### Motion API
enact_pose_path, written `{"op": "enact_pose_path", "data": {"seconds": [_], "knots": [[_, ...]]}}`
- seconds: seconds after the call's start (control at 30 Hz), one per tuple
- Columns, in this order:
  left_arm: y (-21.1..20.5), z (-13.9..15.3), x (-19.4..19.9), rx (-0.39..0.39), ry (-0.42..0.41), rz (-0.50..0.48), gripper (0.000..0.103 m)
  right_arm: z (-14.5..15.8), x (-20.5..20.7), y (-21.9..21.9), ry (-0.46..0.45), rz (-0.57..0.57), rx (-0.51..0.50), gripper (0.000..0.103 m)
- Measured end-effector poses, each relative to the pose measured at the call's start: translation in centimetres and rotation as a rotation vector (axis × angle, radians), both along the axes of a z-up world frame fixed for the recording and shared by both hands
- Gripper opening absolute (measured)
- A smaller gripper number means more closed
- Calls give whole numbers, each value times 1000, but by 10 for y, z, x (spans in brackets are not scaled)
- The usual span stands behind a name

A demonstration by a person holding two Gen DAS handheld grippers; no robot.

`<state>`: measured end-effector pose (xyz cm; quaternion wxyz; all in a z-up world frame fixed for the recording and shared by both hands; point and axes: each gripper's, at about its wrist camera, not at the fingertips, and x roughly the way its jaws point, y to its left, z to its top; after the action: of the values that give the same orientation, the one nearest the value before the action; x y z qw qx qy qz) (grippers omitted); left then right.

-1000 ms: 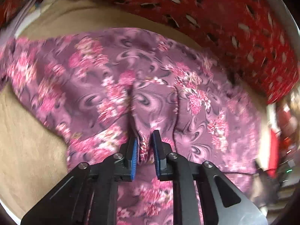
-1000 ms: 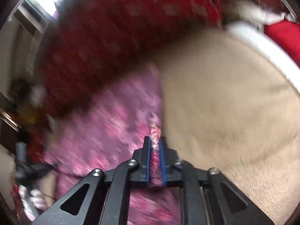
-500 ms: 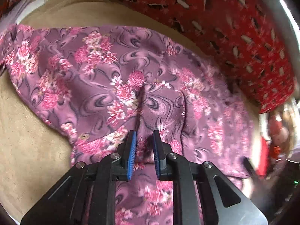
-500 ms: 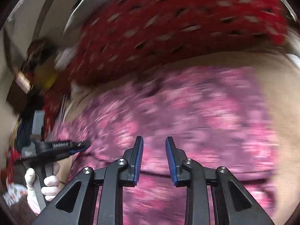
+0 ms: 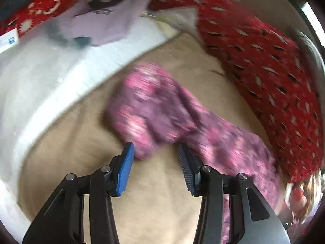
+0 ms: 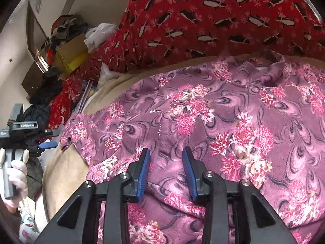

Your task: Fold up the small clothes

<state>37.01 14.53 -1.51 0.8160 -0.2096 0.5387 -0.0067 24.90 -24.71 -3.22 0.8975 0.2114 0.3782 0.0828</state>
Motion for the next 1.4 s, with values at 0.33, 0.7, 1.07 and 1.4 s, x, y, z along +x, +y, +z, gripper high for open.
{"op": "enact_pose_path", "data": {"seconds": [0.33,0.7,1.07,1.4], "knots": [[-41,-26,25,278,8,-204,50,-1,0,-2,-15,0,22,36],[52,24,82,229,-27,2,10,-2,-2,-2,-24,-5,29,36],[161,12,61,-115,45,174,36,-2,-1,-1,-24,-9,19,36],[96,-41,63,-191,94,177,55,-2,-1,-1,-25,-8,24,36]]}}
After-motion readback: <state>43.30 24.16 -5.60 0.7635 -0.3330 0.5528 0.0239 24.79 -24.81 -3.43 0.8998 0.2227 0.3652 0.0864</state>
